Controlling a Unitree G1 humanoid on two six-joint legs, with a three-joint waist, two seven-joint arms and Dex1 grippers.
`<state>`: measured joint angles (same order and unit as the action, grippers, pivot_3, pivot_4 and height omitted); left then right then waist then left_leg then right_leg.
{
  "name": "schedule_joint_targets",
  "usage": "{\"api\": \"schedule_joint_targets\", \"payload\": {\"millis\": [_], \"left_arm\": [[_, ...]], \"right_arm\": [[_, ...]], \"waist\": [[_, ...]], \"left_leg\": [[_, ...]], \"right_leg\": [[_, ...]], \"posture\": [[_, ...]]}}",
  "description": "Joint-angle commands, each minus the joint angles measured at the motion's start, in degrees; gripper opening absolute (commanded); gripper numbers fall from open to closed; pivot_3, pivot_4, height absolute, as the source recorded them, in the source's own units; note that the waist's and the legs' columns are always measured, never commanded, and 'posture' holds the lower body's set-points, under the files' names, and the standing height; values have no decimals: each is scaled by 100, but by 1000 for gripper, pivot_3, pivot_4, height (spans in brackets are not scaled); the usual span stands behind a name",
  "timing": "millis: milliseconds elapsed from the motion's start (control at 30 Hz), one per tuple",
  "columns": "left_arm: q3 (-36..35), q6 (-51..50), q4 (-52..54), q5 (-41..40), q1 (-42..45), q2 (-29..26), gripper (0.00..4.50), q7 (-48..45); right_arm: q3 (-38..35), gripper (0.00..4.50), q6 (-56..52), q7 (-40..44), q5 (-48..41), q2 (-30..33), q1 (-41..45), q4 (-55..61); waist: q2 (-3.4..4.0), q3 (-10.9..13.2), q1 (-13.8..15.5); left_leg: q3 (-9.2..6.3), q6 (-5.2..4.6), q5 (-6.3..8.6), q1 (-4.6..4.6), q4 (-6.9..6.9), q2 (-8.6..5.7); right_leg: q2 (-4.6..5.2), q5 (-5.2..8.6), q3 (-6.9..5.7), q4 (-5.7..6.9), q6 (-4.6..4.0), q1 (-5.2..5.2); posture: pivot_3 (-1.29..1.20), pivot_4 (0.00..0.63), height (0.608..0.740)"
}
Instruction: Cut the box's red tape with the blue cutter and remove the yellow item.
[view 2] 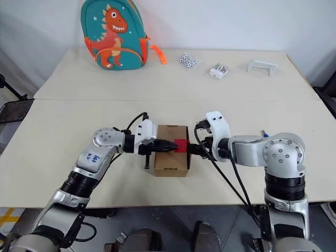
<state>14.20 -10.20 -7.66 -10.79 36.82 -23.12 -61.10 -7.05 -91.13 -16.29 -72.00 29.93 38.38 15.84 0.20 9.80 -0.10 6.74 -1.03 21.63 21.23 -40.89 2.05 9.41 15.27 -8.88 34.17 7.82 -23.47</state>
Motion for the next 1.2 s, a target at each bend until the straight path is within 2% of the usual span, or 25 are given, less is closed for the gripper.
{"api": "schedule_joint_targets", "payload": {"millis": [33, 233, 633, 1200], "left_arm": [[126, 19, -54, 142, -151, -20, 0, 3], [202, 34, -35, 177, -224, -14, 0, 46], [214, -36, 55, 139, -397, -28, 0, 82], [212, -142, 140, 165, -513, -51, 0, 139]], "right_arm": [[157, 3228, -137, -18, 191, 395, -148, -109], [119, 3228, -137, 198, 265, 692, -126, -192], [-29, 3228, -137, 553, 520, 717, -261, -150], [61, 3228, -78, 1626, 1509, 1291, -400, 71]], "waist": [[-3, -2, 14], [-6, -4, 59], [-6, -4, 22], [-6, -3, 14]], "left_leg": [[-1, 0, 0, 1, -1, 0], [-6, -3, 1, 3, 0, -2], [-3, -3, 1, 8, 4, -1], [-2, -3, 1, 3, 26, -1]], "right_leg": [[1, 0, 0, 0, 0, 1], [3, 0, -2, -3, 0, 3], [3, 0, -4, -9, 0, -2], [3, 0, -7, -21, 0, -3]], "posture": [[0, 150, 740], [0, 150, 740], [0, 150, 740], [0, 150, 740]]}}
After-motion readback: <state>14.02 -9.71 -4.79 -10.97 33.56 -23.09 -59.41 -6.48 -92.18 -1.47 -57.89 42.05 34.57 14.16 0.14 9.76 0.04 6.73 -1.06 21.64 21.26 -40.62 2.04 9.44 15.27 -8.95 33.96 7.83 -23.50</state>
